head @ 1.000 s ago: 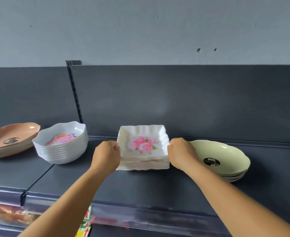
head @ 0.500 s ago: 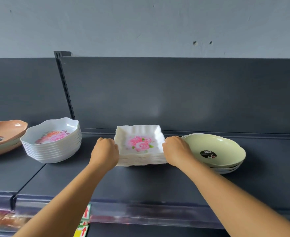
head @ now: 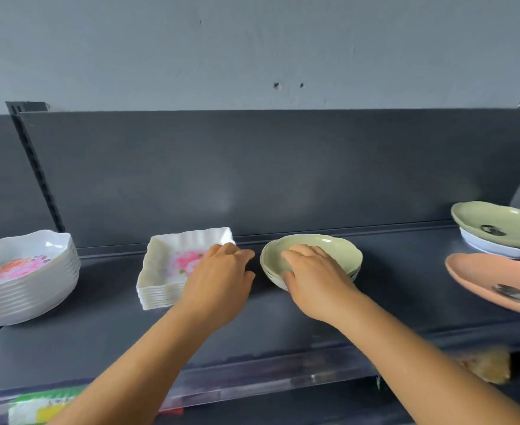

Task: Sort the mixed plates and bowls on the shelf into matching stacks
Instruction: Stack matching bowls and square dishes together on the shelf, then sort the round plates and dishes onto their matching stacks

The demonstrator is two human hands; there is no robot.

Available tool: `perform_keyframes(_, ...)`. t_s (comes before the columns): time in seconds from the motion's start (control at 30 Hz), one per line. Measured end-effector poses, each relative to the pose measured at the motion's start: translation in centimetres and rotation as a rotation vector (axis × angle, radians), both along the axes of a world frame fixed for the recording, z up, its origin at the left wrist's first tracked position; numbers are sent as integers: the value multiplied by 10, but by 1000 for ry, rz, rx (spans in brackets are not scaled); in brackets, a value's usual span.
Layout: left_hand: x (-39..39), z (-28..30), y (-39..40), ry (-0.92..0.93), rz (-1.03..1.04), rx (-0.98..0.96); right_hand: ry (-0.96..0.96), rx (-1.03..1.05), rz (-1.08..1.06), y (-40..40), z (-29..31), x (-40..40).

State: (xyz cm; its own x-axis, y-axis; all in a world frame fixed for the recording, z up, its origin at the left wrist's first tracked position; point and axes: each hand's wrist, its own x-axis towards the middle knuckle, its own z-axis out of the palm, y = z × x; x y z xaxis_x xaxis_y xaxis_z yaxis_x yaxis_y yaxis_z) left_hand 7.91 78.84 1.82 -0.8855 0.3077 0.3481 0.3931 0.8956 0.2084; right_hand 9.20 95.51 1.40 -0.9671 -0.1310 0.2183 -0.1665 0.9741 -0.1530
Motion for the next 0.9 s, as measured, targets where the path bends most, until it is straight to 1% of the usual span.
perform_keyframes(0.23, 14, -2, 93, -9, -200, -51, 14, -9, -137, 95, -1, 37)
perform_keyframes(0.33, 19, -3, 138, -34, -245, -61, 15, 1, -190, 142, -3, 50)
perform_keyframes(0.5, 31, -5, 216, -12, -310, -64, 22, 9, -262, 222, -2, 64)
perform_keyframes(0.63, 32, -10, 275, -36, -331, -87, 30, 30, -292, 283, 2, 74)
perform_keyframes(0.77, 29, -20, 326, -98, -326, -112, 3, 25, -385, 340, 0, 77)
perform_keyframes(0.83, 25, -26, 347, -129, -305, -138, -28, 25, -429, 366, -6, 75)
perform_keyframes(0.9, 20, -33, 365, -155, -283, -144, -84, -20, -507, 388, -11, 74)
